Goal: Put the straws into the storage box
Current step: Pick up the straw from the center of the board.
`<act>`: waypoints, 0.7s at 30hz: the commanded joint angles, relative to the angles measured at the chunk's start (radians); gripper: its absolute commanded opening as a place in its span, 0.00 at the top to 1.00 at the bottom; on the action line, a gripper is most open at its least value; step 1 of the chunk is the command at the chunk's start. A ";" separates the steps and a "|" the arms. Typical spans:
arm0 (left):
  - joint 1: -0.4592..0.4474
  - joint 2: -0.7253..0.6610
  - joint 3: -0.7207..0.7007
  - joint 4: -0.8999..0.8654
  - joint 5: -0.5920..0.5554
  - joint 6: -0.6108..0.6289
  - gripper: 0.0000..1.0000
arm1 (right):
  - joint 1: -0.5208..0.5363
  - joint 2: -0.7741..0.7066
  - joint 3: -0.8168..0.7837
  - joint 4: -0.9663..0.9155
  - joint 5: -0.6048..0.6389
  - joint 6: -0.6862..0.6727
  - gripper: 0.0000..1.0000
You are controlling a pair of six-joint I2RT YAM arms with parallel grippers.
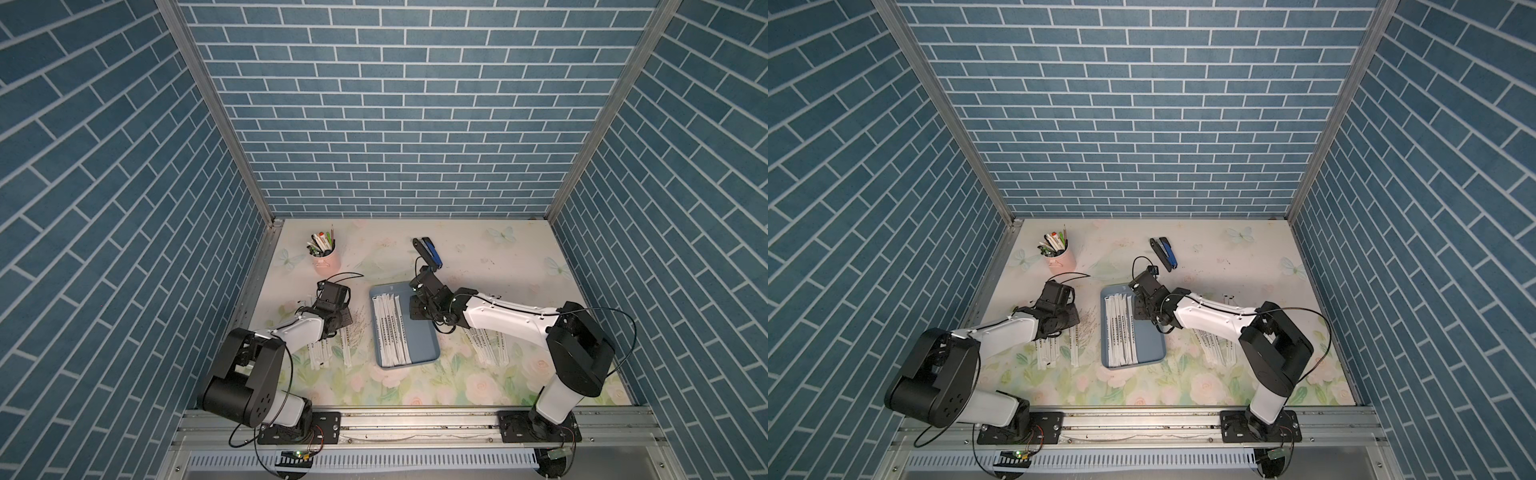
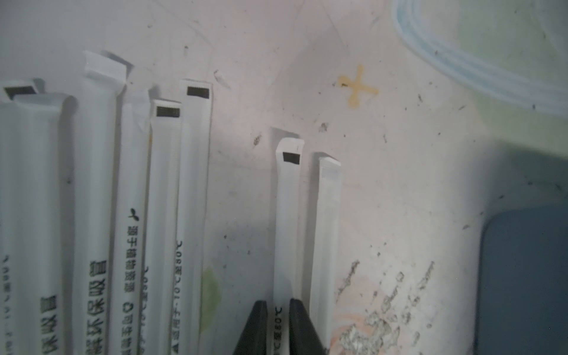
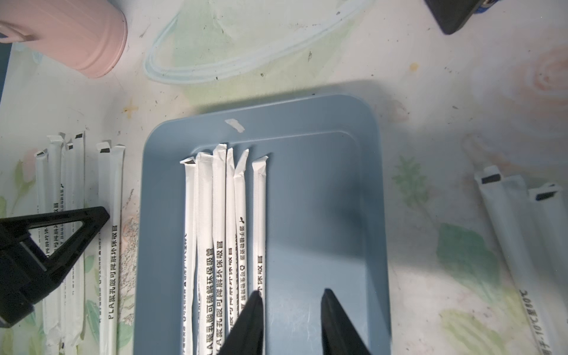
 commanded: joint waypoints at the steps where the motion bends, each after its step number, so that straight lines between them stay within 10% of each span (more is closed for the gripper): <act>1: 0.001 0.018 -0.051 -0.090 0.015 -0.026 0.89 | -0.003 -0.033 -0.009 0.010 0.031 -0.023 0.67; 21: -0.009 -0.027 0.054 -0.198 -0.073 -0.013 1.00 | -0.003 -0.028 0.002 0.015 0.030 -0.026 0.68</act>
